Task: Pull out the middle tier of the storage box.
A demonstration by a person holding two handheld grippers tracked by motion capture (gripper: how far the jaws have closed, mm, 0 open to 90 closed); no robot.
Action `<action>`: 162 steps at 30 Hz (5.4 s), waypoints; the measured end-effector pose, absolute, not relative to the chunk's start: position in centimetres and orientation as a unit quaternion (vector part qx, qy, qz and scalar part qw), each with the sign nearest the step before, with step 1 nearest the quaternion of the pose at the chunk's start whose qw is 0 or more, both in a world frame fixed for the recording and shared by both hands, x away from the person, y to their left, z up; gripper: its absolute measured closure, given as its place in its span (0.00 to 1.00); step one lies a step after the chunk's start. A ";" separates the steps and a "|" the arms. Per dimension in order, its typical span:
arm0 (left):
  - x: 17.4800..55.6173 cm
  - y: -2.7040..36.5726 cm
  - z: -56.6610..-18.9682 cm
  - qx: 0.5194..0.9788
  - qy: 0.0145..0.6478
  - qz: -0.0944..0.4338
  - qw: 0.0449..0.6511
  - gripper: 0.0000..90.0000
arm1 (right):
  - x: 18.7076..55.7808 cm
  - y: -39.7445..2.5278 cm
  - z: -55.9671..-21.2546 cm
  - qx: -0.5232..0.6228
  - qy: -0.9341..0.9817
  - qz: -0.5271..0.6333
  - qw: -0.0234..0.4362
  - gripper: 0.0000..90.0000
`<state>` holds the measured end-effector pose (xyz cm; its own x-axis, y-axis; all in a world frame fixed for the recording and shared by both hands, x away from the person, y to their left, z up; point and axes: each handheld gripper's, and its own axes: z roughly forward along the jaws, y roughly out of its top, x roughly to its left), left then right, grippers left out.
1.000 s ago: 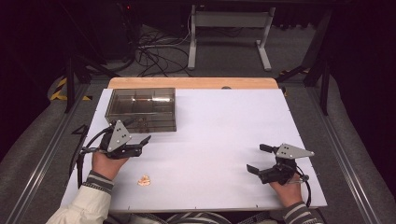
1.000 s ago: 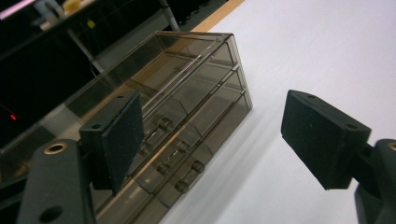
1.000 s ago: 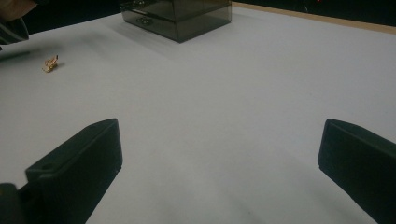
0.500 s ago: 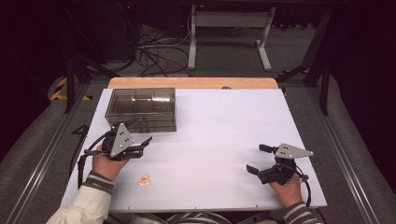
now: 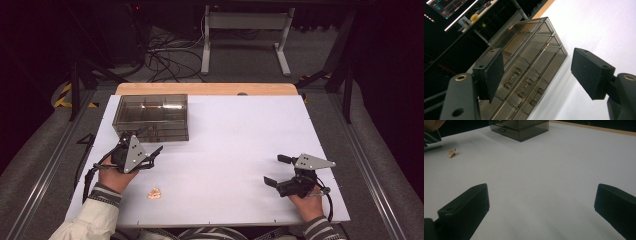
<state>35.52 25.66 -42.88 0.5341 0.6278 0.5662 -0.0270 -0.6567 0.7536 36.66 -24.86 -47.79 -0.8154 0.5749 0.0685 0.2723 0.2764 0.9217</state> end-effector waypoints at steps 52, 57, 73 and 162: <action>36.6 26.8 -46.4 0.765 0.138 0.594 0.205 0.42 | 36.7 -24.8 -47.8 0.267 0.790 0.535 0.137 0.01; 36.6 26.9 -46.5 0.766 0.128 0.600 0.193 0.43 | 36.7 -24.8 -47.9 0.267 0.790 0.535 0.137 0.01; 36.8 26.1 -47.9 0.765 0.109 0.621 0.131 0.56 | 36.7 -24.8 -47.8 0.267 0.790 0.535 0.136 0.01; 37.3 24.5 -49.3 0.807 0.101 0.577 0.073 0.89 | 36.8 -24.9 -47.9 0.269 0.790 0.538 0.123 0.01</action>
